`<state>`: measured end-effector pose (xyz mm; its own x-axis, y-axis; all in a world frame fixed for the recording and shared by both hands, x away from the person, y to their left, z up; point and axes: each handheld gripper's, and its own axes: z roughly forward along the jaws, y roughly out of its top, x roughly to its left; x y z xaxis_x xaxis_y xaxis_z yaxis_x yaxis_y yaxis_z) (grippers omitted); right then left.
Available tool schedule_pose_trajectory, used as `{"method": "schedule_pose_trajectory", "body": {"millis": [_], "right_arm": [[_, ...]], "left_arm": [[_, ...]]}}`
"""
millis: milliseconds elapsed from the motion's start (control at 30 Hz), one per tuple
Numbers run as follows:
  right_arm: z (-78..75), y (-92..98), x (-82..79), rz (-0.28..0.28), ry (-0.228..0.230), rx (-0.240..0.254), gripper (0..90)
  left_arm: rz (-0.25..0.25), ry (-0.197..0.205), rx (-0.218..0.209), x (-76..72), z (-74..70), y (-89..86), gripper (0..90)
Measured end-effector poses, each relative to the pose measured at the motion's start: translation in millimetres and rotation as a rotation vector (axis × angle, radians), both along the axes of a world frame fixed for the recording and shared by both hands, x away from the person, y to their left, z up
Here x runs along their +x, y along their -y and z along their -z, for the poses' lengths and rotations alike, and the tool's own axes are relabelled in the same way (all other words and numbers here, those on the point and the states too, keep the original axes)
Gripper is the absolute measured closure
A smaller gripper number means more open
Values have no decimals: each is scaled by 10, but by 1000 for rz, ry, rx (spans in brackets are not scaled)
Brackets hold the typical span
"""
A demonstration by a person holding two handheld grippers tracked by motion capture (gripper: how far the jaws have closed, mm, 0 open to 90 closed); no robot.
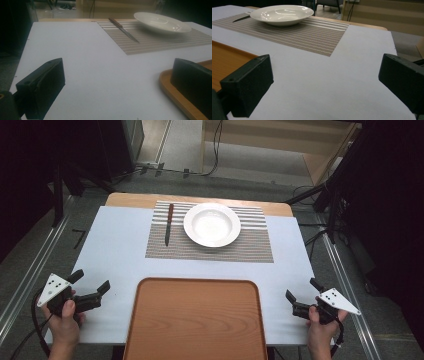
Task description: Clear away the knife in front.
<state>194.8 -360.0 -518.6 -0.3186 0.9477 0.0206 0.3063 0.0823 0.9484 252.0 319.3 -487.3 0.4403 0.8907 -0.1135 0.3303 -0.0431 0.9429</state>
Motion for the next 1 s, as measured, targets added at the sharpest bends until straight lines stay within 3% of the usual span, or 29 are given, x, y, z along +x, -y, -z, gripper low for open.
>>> {"method": "schedule_pose_trajectory", "body": {"millis": [267, 400, 567, 600, 1000], "right_arm": [[6, -8, -2, -18, 6, -14, 0], [6, -5, -5, -18, 6, -9, 0], [6, -5, -13, -20, 8, -7, 0], [6, -5, -14, -22, 8, -6, 0], [5, 11, -30, -44, 25, 8, 0]], "left_arm": [[-31, -14, 18, 28, -97, 37, 0], [-27, 1, 49, 51, -197, 118, 0], [-7, 5, 52, 87, -284, 209, 0], [-4, 2, 68, 116, -323, 264, 0], [34, -16, 83, 432, -475, 546, 0]]}}
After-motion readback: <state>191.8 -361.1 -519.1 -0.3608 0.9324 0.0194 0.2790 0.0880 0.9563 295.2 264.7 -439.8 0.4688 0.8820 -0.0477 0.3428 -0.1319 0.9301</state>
